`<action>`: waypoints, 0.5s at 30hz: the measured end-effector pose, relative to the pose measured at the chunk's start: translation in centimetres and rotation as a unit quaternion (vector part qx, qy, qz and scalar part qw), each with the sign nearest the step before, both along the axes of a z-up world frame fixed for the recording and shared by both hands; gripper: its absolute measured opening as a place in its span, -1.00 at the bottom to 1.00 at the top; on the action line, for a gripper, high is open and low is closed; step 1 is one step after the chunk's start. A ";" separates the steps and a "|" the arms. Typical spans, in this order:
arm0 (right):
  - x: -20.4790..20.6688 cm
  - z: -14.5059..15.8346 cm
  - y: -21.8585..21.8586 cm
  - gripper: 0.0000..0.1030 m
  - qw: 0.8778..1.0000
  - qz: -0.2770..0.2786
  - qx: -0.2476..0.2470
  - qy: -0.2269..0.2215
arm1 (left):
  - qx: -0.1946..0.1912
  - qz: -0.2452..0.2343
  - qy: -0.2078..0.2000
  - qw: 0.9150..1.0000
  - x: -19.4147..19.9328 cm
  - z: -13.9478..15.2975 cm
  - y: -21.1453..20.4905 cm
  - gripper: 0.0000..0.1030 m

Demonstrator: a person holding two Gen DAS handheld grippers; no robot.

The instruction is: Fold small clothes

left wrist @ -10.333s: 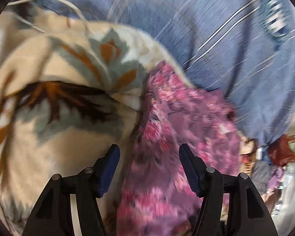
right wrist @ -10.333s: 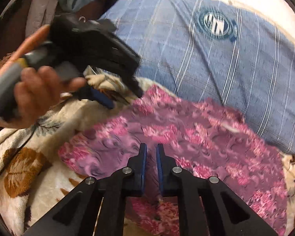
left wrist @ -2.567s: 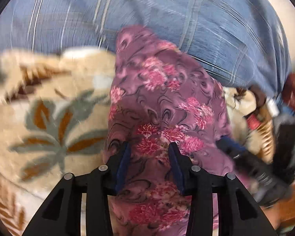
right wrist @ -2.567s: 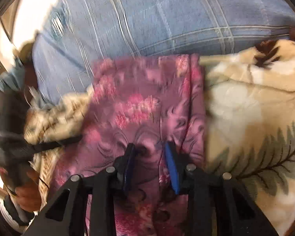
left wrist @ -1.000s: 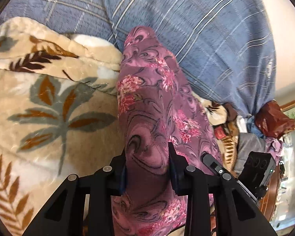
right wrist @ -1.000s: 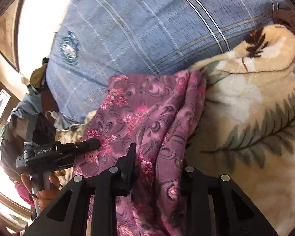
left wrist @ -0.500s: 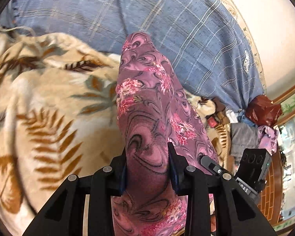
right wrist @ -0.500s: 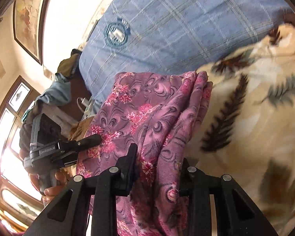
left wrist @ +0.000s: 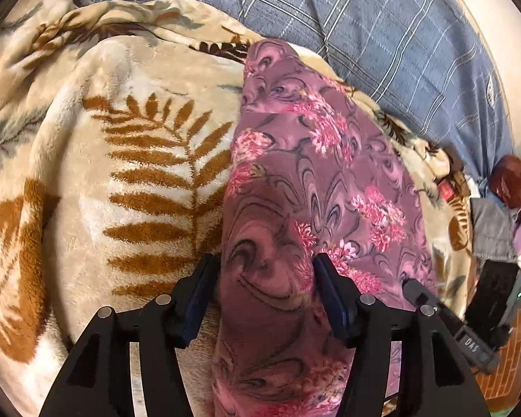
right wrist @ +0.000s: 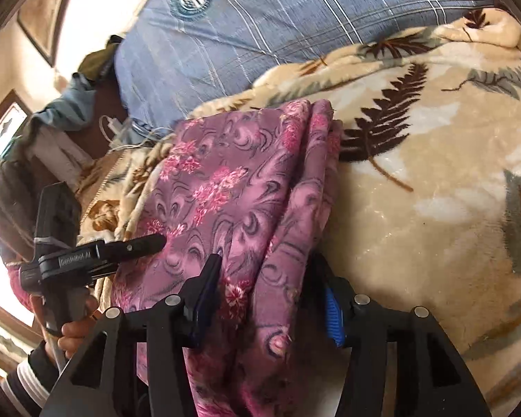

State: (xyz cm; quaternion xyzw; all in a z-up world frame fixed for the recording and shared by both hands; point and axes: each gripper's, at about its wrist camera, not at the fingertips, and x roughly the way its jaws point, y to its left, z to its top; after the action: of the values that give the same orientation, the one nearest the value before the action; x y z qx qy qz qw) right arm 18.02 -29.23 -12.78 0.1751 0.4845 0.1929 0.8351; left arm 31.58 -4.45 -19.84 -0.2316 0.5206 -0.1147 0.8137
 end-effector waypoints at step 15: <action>-1.7 -0.3 0.0 0.27 0.998 -0.022 0.027 -0.051 | 0.009 0.021 0.003 1.000 -0.8 0.4 0.1 0.17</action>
State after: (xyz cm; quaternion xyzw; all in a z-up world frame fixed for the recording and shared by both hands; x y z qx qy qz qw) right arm 16.29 -29.21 -13.07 0.1986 0.4321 0.1962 0.8575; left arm 30.77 -4.33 -19.46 -0.2354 0.5189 -0.0921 0.8166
